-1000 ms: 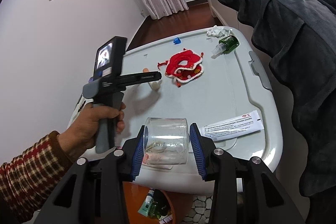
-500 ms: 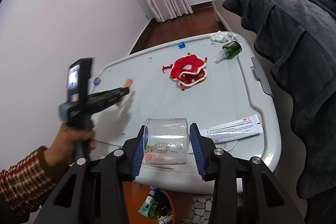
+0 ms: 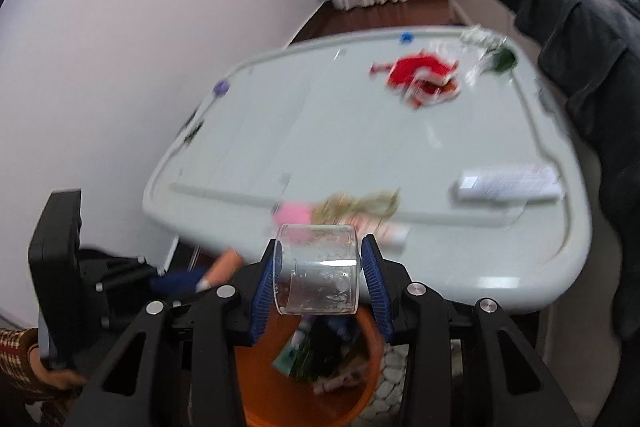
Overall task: Collect trash
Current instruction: 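Move both tools over the orange bucket and release the cup and tube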
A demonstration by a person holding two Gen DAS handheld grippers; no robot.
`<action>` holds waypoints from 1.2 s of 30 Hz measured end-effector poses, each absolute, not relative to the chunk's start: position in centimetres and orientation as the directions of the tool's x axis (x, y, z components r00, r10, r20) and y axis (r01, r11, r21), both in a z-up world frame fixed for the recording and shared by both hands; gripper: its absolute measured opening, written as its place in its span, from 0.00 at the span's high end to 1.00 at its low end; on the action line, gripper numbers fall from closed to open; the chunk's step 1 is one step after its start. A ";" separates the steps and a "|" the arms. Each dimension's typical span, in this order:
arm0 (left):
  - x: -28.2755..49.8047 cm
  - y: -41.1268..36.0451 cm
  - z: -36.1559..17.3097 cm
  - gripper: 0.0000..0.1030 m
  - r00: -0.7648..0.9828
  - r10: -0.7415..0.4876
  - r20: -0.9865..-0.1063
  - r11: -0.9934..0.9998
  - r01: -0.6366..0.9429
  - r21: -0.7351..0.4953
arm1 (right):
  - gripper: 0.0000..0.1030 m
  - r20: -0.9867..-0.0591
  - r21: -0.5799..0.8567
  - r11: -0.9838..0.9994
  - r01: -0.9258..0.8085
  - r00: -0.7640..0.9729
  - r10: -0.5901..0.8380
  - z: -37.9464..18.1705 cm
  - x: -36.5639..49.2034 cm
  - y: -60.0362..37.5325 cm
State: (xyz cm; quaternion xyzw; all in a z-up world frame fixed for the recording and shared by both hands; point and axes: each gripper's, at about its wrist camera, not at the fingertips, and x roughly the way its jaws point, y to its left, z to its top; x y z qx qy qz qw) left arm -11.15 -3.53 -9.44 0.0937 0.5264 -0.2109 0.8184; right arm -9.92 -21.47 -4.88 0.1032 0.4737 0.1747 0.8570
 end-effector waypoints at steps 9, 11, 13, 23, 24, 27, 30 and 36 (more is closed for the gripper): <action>-13.1 -2.4 -14.1 0.82 0.265 -0.134 -0.955 0.920 0.392 -0.021 | 0.60 -0.855 0.371 0.908 -0.195 0.309 0.416 -11.1 -13.8 -17.6; -13.1 -2.3 -14.6 0.81 0.260 -0.120 -0.958 0.927 0.376 -0.014 | 0.60 -0.869 0.363 0.911 -0.197 0.281 0.407 -12.1 -14.0 -17.0; -13.1 -2.3 -14.9 0.80 0.250 -0.122 -0.961 0.930 0.368 -0.023 | 0.48 -0.883 0.359 0.914 -0.191 0.248 0.398 -13.0 -14.0 -16.7; -12.5 -2.2 -13.4 0.43 0.336 -0.066 -0.940 0.940 0.336 0.054 | 0.24 -0.890 0.362 0.927 -0.101 0.259 0.375 -13.6 -13.3 -18.2; -12.3 -2.2 -13.1 0.41 0.349 -0.060 -0.935 0.942 0.331 0.063 | 0.23 -0.890 0.364 0.927 -0.096 0.258 0.376 -13.5 -13.3 -18.1; -11.3 -2.3 -12.1 0.37 0.398 -0.039 -0.917 0.945 0.313 0.096 | 0.22 -0.888 0.373 0.924 -0.089 0.256 0.383 -13.5 -13.1 -18.3; -10.2 -2.3 -10.7 0.33 0.450 -0.024 -0.893 0.949 0.291 0.121 | 0.22 -0.885 0.375 0.923 -0.089 0.264 0.384 -13.2 -12.9 -18.7; -6.2 -2.3 -7.4 0.30 0.525 -0.042 -0.850 0.968 0.232 0.096 | 0.20 -0.875 0.369 0.927 -0.073 0.309 0.372 -12.0 -12.3 -19.5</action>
